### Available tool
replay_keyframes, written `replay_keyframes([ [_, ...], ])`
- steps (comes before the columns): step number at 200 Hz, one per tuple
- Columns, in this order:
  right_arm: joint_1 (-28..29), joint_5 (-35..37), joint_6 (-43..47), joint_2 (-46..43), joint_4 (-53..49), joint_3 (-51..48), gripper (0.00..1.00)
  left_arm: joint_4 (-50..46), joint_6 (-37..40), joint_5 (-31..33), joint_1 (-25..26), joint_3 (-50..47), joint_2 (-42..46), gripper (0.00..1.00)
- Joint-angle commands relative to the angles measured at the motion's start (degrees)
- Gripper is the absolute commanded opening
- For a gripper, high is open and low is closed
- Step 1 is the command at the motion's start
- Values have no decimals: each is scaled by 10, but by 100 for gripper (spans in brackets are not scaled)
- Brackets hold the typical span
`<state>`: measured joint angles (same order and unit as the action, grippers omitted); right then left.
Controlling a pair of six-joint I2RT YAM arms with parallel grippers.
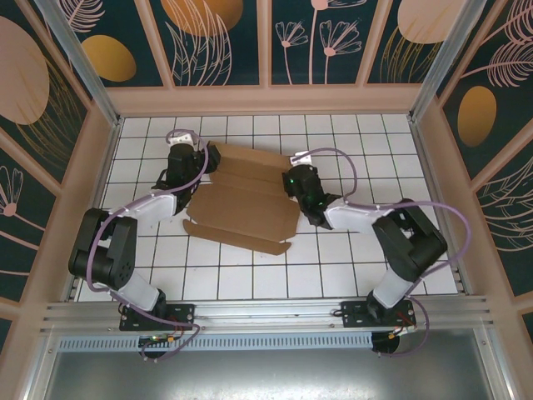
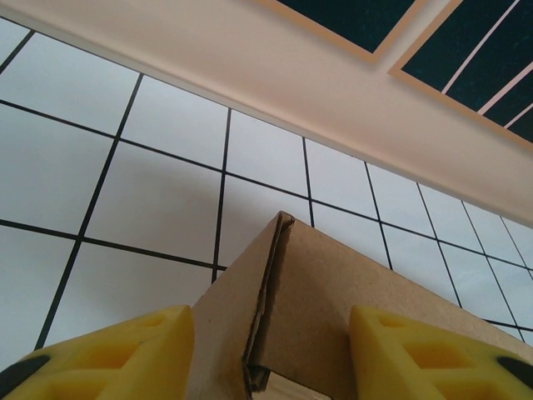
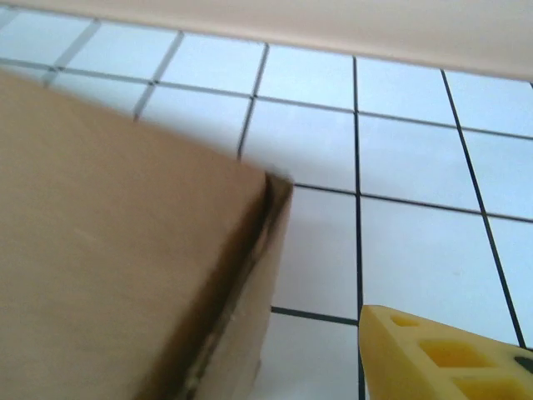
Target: Fold the paper box
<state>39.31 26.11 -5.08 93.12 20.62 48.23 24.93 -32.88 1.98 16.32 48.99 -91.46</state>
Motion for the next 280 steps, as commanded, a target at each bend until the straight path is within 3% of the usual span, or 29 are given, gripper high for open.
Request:
replay_keyframes([
  [1,-5,-57,-15,-60,-40,-2,57,-35,0,21,-6,3,-18,50],
  [18,-5,-91,-14,-93,-56,-16,55,-29,-2,18,-6,3,-18,49],
  [40,-5,-169,1,-152,-50,-41,44,-23,-6,8,-6,4,-20,48],
  [62,-8,-185,14,-176,-67,-16,23,-16,-4,5,-3,4,-24,46],
  [88,-17,-178,39,-119,-135,77,0,-17,2,7,5,7,-28,45],
  [121,-29,-181,56,-17,-206,180,0,-25,7,9,14,16,-36,45],
  [180,-38,-184,51,84,-251,229,0,-27,7,7,18,17,-38,44],
  [210,-41,-208,46,54,-267,232,0,-44,7,2,18,38,-33,49],
  [234,-58,-268,18,26,-322,286,8,-78,11,1,18,82,-20,57],
  [263,-65,-255,36,7,-339,306,0,-114,12,2,17,122,16,63],
  [280,-76,-255,19,0,-325,301,0,-146,3,4,18,146,40,64],
])
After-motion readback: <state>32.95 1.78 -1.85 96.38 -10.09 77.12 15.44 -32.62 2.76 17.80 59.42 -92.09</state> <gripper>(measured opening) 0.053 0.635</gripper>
